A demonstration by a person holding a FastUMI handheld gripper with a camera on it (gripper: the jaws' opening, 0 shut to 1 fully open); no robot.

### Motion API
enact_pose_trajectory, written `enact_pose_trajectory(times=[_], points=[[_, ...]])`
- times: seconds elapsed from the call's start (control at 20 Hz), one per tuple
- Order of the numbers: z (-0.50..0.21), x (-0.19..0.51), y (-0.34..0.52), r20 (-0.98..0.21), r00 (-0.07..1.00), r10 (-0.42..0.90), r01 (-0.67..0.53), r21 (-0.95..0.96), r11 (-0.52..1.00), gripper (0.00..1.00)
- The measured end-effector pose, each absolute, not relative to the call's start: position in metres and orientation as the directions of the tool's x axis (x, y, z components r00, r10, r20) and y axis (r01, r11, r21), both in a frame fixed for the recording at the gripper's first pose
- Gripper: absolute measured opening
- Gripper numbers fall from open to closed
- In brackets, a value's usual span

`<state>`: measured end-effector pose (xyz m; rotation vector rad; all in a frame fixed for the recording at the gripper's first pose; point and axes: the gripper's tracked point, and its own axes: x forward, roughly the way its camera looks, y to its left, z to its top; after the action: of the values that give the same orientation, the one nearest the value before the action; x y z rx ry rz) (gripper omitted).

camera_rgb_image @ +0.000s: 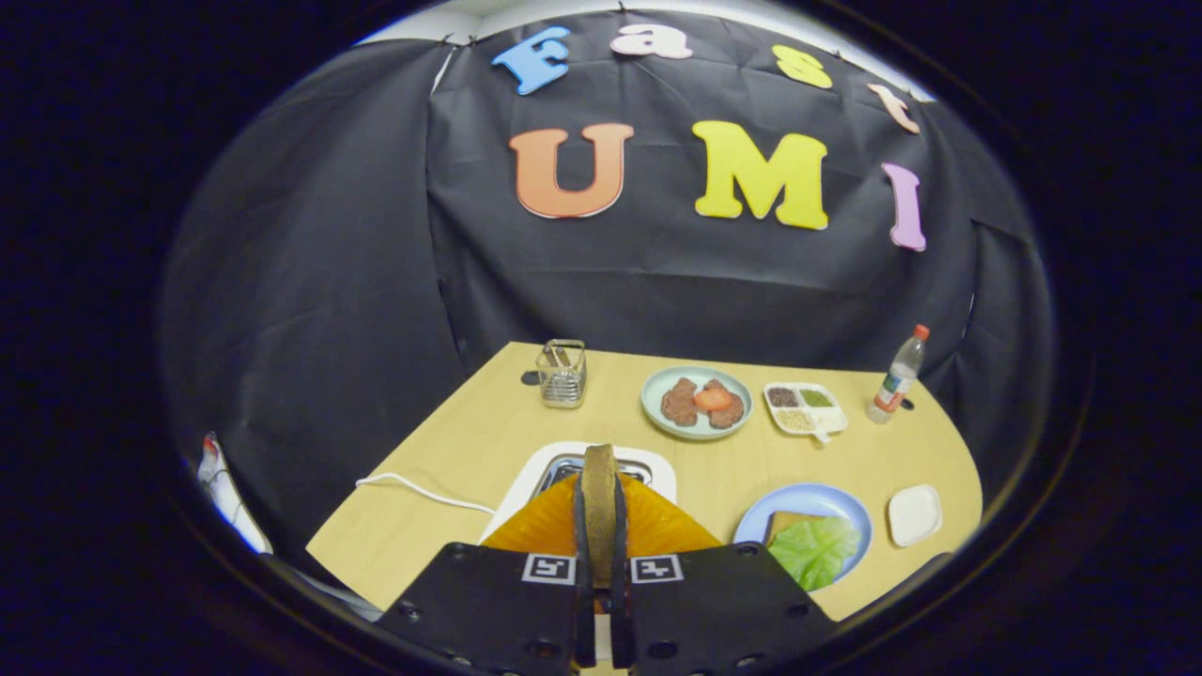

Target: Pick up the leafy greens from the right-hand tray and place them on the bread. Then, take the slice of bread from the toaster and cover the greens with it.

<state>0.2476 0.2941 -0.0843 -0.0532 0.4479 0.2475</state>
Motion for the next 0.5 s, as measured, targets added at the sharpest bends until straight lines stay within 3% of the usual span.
enact_pose_trajectory(times=[0.5], points=[[0.029, 0.218, 0.271, -0.272, 0.940, 0.206, -0.212, 0.007, 0.977, 0.06]])
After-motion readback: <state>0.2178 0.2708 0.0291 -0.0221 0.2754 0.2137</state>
